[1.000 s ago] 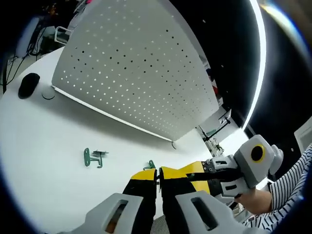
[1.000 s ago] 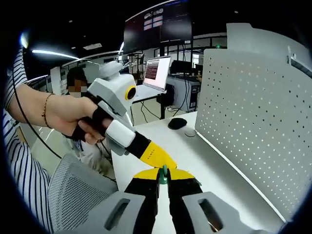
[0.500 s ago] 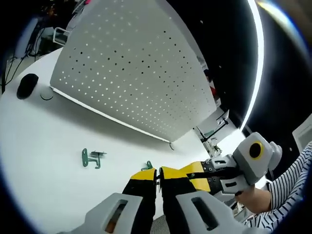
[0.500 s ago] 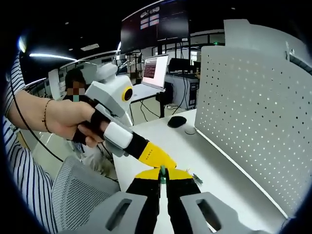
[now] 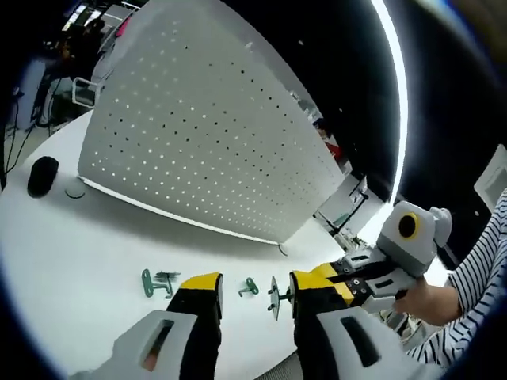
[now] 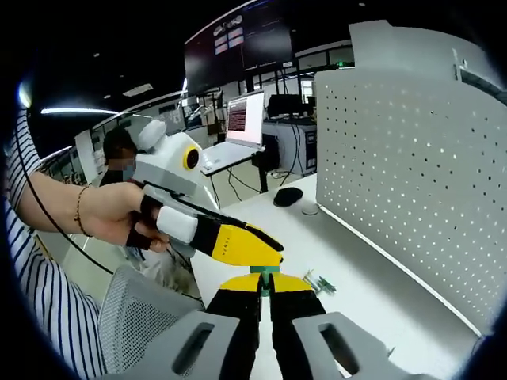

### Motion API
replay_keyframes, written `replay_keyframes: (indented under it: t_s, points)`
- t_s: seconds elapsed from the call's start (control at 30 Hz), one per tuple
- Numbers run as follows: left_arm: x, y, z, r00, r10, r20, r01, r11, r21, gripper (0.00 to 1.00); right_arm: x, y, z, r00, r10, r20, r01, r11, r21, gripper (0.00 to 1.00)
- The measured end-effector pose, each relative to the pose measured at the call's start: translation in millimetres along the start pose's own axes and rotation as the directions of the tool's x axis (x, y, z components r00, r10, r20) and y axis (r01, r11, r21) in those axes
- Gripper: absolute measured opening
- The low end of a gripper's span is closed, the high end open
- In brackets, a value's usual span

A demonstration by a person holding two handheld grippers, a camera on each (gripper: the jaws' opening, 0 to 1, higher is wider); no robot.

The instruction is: Insert the hook assembly into the mounting plate slot until the hook locks in place.

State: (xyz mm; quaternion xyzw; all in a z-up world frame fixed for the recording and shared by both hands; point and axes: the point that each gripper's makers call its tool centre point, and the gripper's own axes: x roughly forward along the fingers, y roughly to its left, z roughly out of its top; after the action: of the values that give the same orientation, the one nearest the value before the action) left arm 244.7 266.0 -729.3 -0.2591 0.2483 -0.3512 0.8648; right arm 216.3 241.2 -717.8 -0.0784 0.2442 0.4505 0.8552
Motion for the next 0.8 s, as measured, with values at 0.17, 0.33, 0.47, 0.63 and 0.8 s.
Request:
replay_keyframes:
  t_s: [0.17, 0.33, 0.47, 0.63, 0.8]
  points:
    - [-4.2, -0.3, 1.0, 1.000, 0.018, 0.013, -0.018, 0.997, 0.072, 0.62, -3.5, -8.0, 5.5, 0.999, -0.017, 0.034, 0.015, 0.998, 0.064, 0.00]
    - [-6.6, -5.5, -3.1, 1.000, 0.005, 0.009, -0.006, 0.990, 0.142, 0.69, -4.8, -13.4, 10.8, 0.997, -0.043, 0.069, 0.037, 0.996, 0.076, 0.00]
    - [-5.5, -6.3, -11.0, 1.000, 0.003, -0.004, -0.003, 0.988, 0.156, 0.79, -4.9, -16.8, 15.5, 0.994, -0.061, 0.095, 0.053, 0.996, 0.076, 0.00]
    - [-6.4, -6.8, -25.3, 0.999, 0.025, -0.030, -0.019, 0.981, 0.195, 0.86, -4.0, -17.7, 23.0, 0.989, -0.068, 0.134, 0.054, 0.993, 0.105, 0.00]
    - [-5.8, -10.8, -28.0, 1.000, 0.021, -0.016, -0.017, 0.977, 0.211, 0.91, -4.6, -25.1, 31.8, 0.973, -0.125, 0.194, 0.098, 0.985, 0.142, 0.00]
